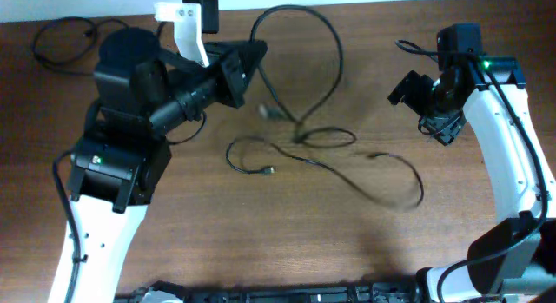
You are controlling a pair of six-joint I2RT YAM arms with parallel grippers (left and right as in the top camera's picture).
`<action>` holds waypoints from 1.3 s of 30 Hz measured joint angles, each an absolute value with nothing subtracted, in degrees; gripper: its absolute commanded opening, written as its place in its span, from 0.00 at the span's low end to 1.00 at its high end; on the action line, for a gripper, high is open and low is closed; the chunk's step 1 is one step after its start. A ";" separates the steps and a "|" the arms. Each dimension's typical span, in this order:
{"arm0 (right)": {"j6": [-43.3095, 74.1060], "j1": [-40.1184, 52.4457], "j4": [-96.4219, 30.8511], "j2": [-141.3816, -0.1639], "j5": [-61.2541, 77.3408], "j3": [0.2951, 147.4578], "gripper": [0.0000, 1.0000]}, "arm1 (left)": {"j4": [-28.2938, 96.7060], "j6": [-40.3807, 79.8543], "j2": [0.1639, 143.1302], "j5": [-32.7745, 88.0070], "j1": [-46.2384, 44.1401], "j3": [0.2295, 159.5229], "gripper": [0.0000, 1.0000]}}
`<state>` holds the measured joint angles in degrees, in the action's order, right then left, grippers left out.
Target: Untangle cables
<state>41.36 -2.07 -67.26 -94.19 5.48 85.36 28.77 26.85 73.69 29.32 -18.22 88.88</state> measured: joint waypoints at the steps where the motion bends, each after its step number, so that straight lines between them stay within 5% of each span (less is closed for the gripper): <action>1: 41.36 -2.07 -67.29 -94.19 5.48 85.36 0.98 | 27.59 26.87 73.49 30.11 -17.78 88.88 0.00; 5: 41.34 -2.07 -67.29 -94.19 5.48 85.36 0.98 | 21.50 26.89 72.86 25.10 -15.68 88.77 0.00; 10: 41.34 -2.07 -67.24 -94.19 5.48 85.36 0.98 | 21.98 25.69 68.93 -0.12 -10.74 88.82 0.00; 15: 41.34 -2.07 -67.33 -94.19 5.48 85.36 0.98 | 23.73 24.84 71.18 -17.39 4.84 88.82 0.00; 20: 41.36 -2.07 -67.29 -94.17 5.48 85.36 0.98 | 23.09 24.88 79.15 -20.18 23.79 88.82 0.00; 26: 41.36 -2.07 -67.29 -94.19 5.48 85.36 0.98 | 27.09 30.72 87.33 -25.36 35.81 88.82 0.00; 34: 41.32 -2.07 -67.31 -94.19 5.48 85.36 0.98 | 30.44 18.87 108.38 -37.67 38.28 88.82 0.00; 39: 41.32 -2.07 -67.29 -94.19 5.48 85.36 0.98 | 30.87 16.05 113.34 -28.25 38.30 88.82 0.10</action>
<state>41.32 -2.07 -67.29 -94.19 5.48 85.36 30.87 16.05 113.34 -28.25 38.30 88.82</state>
